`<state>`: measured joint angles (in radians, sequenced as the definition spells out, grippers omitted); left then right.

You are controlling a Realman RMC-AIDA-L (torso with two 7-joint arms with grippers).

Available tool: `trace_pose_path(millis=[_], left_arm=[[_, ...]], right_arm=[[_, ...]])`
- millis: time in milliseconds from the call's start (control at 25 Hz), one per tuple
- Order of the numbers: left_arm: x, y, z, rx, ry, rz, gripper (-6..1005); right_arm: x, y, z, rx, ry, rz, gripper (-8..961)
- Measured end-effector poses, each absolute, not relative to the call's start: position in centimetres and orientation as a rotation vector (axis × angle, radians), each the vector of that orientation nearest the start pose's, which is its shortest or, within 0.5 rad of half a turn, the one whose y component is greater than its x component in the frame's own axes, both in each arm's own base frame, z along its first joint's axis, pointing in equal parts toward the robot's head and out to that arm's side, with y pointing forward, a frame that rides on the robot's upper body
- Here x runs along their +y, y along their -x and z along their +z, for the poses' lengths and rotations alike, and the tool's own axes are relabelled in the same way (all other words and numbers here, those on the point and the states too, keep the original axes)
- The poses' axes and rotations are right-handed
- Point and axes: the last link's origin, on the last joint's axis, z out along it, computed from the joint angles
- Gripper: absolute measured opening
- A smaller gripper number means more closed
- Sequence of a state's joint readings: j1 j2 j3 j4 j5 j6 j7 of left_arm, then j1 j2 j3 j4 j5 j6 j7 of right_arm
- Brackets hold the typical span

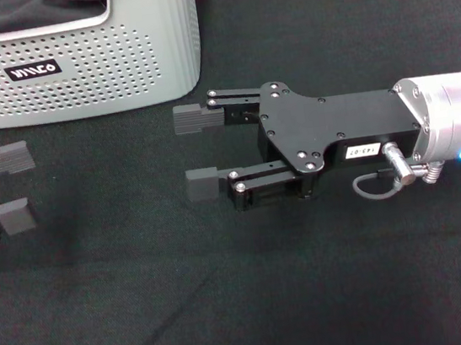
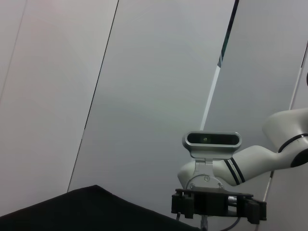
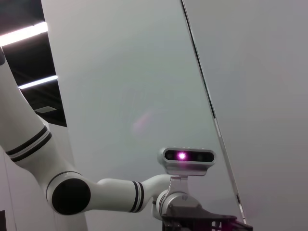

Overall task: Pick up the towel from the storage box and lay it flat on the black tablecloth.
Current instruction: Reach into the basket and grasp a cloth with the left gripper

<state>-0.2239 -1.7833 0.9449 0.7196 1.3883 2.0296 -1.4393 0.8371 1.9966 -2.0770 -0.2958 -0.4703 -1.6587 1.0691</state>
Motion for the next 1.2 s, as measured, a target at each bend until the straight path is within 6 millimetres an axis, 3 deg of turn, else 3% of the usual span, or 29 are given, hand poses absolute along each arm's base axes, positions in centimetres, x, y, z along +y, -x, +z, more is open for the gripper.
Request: trace_pose_path(millis=[400,480,600,840,1040,1200], left_arm=[[24.7,27.9,13.5,-0.442,2.675,-1.216,711],[26.1,26.3,14.5,-0.383,2.595,-1.219,711],[28.1,23.8,15.4,-0.303,2.521,-1.080,711],[31.5,19.3,16.7,-0.138,2.316,-0.643,710],[35.2,17.6,15.5,-0.074,2.235,-0.433,710],[38.0,17.4,13.4,-0.007,2.162,-0.176,709]], right_arm=[[31.7,-12.2,-5.9,0.191,2.949,1.491,736],[31.8,-12.6,-5.9,0.207,2.932,1.479,736],[32.3,-14.3,-5.2,0.279,2.856,1.450,736],[31.6,-17.4,-4.3,0.392,2.732,1.451,736],[30.5,-19.8,-4.0,0.463,2.633,1.450,736],[30.1,-20.5,-4.0,0.495,2.614,1.442,736]])
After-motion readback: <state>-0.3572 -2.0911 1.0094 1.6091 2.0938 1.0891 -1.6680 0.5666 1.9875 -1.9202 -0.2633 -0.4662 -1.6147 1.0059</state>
